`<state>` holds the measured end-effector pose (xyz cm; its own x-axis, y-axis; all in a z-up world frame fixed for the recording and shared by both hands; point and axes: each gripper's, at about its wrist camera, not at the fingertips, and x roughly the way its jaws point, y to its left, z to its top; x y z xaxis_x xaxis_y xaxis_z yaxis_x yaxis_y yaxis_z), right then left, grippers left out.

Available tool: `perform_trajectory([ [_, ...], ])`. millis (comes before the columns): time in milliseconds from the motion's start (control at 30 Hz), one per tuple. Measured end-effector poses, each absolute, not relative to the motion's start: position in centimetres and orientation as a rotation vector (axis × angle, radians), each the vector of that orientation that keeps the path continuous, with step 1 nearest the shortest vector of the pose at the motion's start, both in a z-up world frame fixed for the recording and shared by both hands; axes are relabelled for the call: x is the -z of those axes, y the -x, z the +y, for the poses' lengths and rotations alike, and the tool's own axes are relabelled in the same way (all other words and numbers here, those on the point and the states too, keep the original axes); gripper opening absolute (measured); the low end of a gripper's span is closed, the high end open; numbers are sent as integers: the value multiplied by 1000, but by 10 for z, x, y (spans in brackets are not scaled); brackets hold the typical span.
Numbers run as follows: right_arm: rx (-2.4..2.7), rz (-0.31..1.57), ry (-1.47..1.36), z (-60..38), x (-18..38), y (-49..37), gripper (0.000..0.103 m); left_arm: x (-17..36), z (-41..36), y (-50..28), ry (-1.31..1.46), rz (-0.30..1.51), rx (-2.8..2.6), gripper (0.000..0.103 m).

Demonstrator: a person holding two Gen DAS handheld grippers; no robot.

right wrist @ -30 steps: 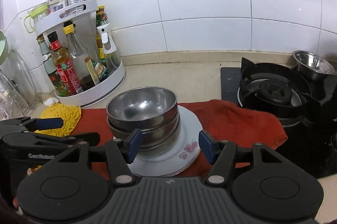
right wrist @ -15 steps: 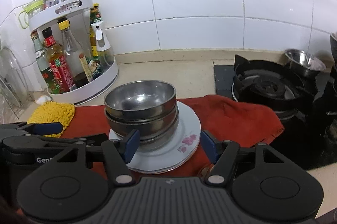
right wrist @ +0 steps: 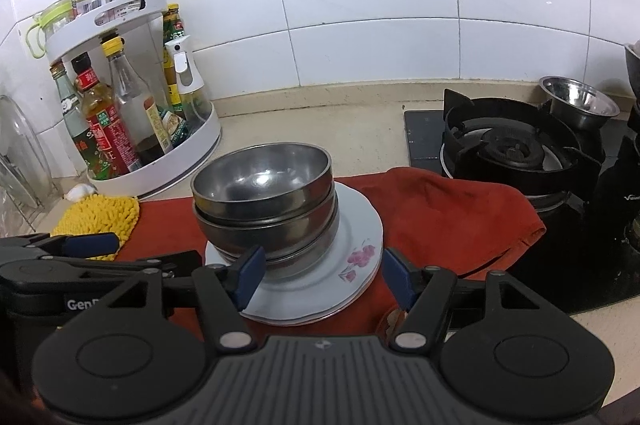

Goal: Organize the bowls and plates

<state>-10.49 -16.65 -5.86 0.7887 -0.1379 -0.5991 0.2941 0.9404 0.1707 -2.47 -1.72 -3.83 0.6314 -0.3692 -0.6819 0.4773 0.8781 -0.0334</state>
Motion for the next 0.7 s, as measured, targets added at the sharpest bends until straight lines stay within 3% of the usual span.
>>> perform_trajectory([
  [700,238,621,-274,-169,59,106,61,38,-20,26,-140,747,474,98],
])
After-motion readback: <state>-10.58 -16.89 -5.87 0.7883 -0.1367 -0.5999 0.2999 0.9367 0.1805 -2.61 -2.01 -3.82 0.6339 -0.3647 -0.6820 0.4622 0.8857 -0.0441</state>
